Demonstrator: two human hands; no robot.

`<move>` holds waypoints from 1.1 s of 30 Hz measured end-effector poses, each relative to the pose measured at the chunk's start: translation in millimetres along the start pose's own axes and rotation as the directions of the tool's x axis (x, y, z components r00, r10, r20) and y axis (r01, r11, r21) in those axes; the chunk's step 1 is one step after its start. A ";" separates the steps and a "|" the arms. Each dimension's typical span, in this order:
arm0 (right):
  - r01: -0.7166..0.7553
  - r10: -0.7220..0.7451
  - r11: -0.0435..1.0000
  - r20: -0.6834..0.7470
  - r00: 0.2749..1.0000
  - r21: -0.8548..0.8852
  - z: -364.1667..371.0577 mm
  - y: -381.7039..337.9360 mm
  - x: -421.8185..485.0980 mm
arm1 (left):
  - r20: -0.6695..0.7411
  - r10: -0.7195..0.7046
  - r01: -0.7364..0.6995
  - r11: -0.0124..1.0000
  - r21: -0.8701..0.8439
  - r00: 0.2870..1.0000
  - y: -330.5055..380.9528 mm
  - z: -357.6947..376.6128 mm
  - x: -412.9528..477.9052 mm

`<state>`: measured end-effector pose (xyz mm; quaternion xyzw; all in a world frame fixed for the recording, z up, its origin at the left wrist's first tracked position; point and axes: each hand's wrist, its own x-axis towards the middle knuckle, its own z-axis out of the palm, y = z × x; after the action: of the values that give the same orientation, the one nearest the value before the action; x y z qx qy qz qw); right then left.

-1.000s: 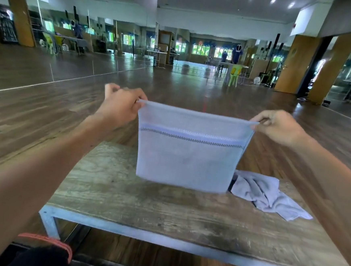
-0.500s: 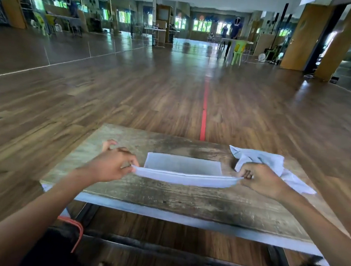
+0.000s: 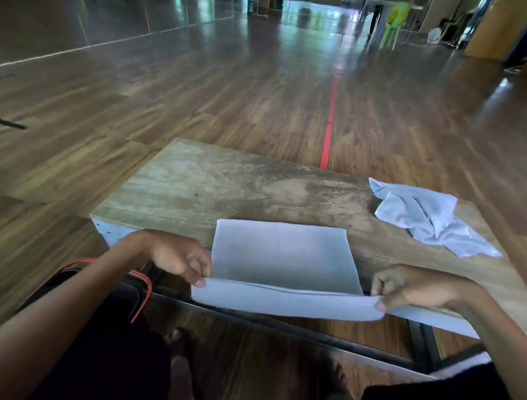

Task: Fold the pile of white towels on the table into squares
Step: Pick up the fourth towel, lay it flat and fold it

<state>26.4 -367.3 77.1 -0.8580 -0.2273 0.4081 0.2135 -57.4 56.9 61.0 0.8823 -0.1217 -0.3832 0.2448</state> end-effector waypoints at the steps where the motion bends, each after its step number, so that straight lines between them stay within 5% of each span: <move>1: 0.008 -0.008 1.000 -0.003 1.000 0.019 -0.9 0.1 0.5 | -0.017 -0.006 0.006 1.000 -0.005 1.000 -1.1 -4.1 0.9; 7: 0.129 -0.069 0.978 -0.330 0.941 0.165 -19.8 4.0 24.2 | -0.320 -0.047 0.009 0.993 -0.118 0.946 -6.4 -30.1 20.8; 12: 0.168 -0.090 0.981 -0.545 0.834 0.095 -30.6 6.9 66.8 | -0.408 -0.114 0.169 0.980 0.102 0.906 -10.4 -35.6 49.6; 16: 0.137 -0.079 0.989 -0.564 0.822 0.062 -37.4 4.7 93.0 | -0.428 -0.165 0.249 0.957 0.149 0.888 -22.9 -35.1 65.3; 33: -0.008 0.029 0.999 -0.502 0.864 0.044 -49.2 17.0 156.5 | -0.608 -0.095 0.158 0.986 0.050 0.788 -48.9 -31.2 91.2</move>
<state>157.6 -301.5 1.6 -0.9322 -0.1476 0.1774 0.2787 28.5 72.4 -2.6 0.9753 0.0034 -0.0911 0.2010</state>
